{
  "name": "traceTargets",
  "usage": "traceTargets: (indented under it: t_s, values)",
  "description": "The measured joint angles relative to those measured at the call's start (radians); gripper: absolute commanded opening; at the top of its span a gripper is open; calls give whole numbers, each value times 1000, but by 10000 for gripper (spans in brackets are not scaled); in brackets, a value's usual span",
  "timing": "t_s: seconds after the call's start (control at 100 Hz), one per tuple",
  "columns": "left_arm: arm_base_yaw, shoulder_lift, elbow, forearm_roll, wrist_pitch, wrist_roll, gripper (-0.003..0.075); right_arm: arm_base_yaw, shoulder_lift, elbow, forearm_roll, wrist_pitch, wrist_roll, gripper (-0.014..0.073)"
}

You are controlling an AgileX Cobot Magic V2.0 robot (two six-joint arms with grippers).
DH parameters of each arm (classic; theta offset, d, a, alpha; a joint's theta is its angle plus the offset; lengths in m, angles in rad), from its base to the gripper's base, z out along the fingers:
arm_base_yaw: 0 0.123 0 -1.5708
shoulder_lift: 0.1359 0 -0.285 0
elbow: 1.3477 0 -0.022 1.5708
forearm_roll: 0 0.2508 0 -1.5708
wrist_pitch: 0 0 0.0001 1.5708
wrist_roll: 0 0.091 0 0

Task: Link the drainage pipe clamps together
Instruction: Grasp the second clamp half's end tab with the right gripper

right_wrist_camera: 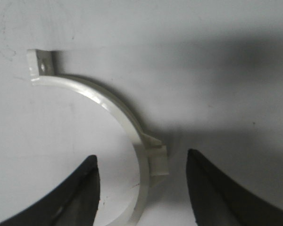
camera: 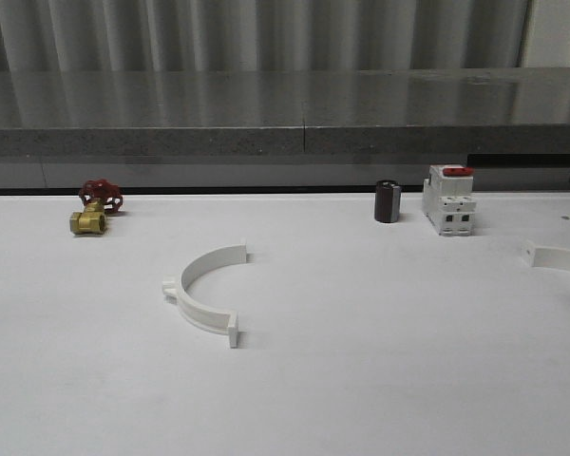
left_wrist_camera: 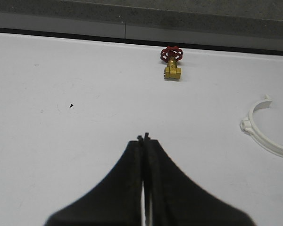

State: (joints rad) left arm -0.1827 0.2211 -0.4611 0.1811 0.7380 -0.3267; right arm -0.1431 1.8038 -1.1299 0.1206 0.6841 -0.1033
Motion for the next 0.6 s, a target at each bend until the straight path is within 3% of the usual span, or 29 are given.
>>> traceTargets:
  t_s: [0.6]
  values:
    - [0,0,0,0,0,0,-20,0,67,-2,0,-17,-21,426]
